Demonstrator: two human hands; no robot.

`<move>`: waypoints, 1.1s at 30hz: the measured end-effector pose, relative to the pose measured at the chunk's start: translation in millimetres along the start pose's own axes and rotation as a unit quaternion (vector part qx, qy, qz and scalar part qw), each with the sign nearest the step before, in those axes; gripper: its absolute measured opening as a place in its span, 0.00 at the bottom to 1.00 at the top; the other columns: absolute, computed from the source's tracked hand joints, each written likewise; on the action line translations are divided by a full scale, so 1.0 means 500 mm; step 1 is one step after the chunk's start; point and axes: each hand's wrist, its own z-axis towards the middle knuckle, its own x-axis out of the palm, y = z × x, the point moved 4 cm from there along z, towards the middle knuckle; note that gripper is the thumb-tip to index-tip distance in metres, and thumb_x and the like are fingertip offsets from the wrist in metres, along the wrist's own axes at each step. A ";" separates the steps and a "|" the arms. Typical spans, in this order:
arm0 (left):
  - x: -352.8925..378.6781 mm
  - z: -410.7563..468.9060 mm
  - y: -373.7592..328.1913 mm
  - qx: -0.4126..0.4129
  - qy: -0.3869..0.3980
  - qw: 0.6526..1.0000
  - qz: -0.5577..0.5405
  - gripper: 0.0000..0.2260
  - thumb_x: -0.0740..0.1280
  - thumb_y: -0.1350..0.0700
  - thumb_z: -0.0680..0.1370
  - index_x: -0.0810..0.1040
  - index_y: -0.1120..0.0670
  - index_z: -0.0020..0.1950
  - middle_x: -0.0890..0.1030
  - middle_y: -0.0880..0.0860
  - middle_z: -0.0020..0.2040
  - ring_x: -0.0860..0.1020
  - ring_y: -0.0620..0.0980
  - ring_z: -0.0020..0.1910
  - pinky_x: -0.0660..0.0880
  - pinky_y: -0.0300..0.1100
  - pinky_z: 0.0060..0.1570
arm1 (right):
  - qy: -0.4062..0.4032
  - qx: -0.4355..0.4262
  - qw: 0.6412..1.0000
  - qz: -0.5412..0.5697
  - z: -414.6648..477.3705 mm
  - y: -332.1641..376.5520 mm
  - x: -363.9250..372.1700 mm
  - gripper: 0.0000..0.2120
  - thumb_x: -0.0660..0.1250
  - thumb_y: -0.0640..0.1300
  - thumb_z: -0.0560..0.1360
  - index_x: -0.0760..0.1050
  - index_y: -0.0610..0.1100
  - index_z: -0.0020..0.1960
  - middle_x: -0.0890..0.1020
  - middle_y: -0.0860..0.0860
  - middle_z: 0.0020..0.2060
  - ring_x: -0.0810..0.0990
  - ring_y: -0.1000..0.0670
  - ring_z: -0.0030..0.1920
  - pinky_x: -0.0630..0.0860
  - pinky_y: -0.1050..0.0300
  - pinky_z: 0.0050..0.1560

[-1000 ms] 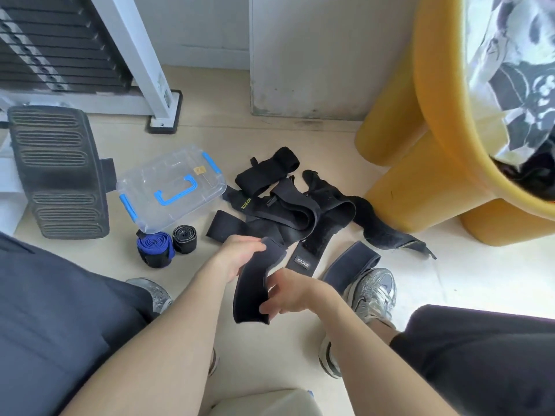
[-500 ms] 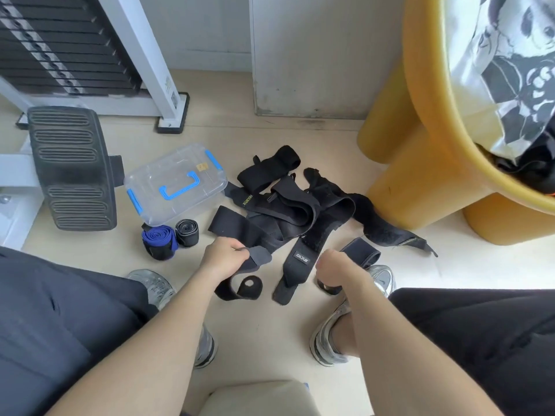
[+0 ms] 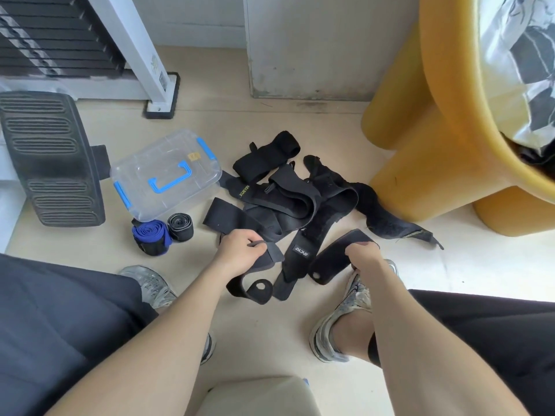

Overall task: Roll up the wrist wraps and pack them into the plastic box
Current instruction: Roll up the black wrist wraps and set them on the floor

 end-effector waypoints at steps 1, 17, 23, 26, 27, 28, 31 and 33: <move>0.002 0.003 -0.001 -0.007 0.004 1.000 -0.007 0.06 0.70 0.56 0.81 0.88 0.53 0.52 0.88 0.48 0.50 0.83 0.53 0.56 0.80 0.48 0.58 | 0.003 -0.004 1.000 0.004 0.002 -0.001 0.003 0.12 0.67 0.37 0.81 0.81 0.32 0.61 0.77 0.44 0.41 0.76 0.44 0.44 0.75 0.50 0.47; -0.104 -0.034 -0.041 -0.046 0.003 0.960 -0.275 0.10 0.69 0.51 0.72 0.86 0.53 0.49 0.86 0.50 0.49 0.79 0.51 0.54 0.72 0.45 0.55 | -0.150 -0.343 0.914 0.158 -0.239 0.313 -0.043 0.20 0.70 0.42 0.82 0.75 0.47 0.73 0.83 0.47 0.59 0.82 0.51 0.53 0.73 0.64 0.53; -0.179 -0.063 -0.077 0.001 -0.001 0.920 -0.392 0.06 0.72 0.54 0.74 0.88 0.44 0.45 0.89 0.49 0.49 0.86 0.49 0.50 0.77 0.47 0.54 | 0.115 -0.307 0.906 0.266 -0.291 0.375 -0.006 0.33 0.71 0.34 0.82 0.65 0.45 0.84 0.87 0.51 0.55 0.86 0.46 0.60 0.83 0.45 0.64; -0.222 -0.084 -0.099 0.048 -0.003 0.894 -0.446 0.08 0.66 0.58 0.69 0.84 0.54 0.44 0.85 0.59 0.45 0.82 0.55 0.45 0.75 0.49 0.52 | 0.182 -0.281 0.889 0.312 -0.302 0.379 0.011 0.29 0.72 0.32 0.79 0.72 0.38 0.79 0.89 0.46 0.58 0.87 0.40 0.62 0.81 0.36 0.68; -0.233 -0.089 -0.104 0.064 -0.001 0.889 -0.454 0.08 0.65 0.59 0.69 0.83 0.54 0.43 0.84 0.59 0.44 0.82 0.54 0.43 0.76 0.48 0.50 | 0.178 -0.281 0.889 0.316 -0.307 0.379 0.014 0.23 0.74 0.34 0.78 0.79 0.39 0.72 0.89 0.45 0.57 0.87 0.39 0.61 0.81 0.34 0.67; -0.242 -0.092 -0.108 0.079 0.001 0.886 -0.457 0.08 0.65 0.60 0.70 0.84 0.53 0.43 0.84 0.58 0.43 0.82 0.53 0.42 0.76 0.47 0.48 | 0.173 -0.283 0.888 0.319 -0.313 0.379 0.018 0.17 0.74 0.35 0.78 0.84 0.41 0.66 0.90 0.43 0.55 0.87 0.37 0.61 0.81 0.33 0.67; -0.264 -0.111 -0.125 0.120 0.010 0.874 -0.471 0.09 0.69 0.58 0.76 0.89 0.52 0.50 0.88 0.57 0.48 0.86 0.52 0.47 0.82 0.45 0.49 | 0.147 -0.307 0.883 0.323 -0.337 0.390 0.031 0.09 0.75 0.38 0.79 0.86 0.42 0.59 0.90 0.42 0.52 0.87 0.36 0.59 0.81 0.31 0.66; -0.272 -0.122 -0.132 0.143 0.017 0.875 -0.462 0.09 0.71 0.56 0.79 0.89 0.54 0.57 0.89 0.58 0.54 0.87 0.53 0.53 0.83 0.47 0.56 | 0.114 -0.334 0.885 0.303 -0.356 0.405 0.040 0.06 0.75 0.41 0.81 0.84 0.43 0.58 0.90 0.44 0.51 0.87 0.36 0.59 0.82 0.32 0.65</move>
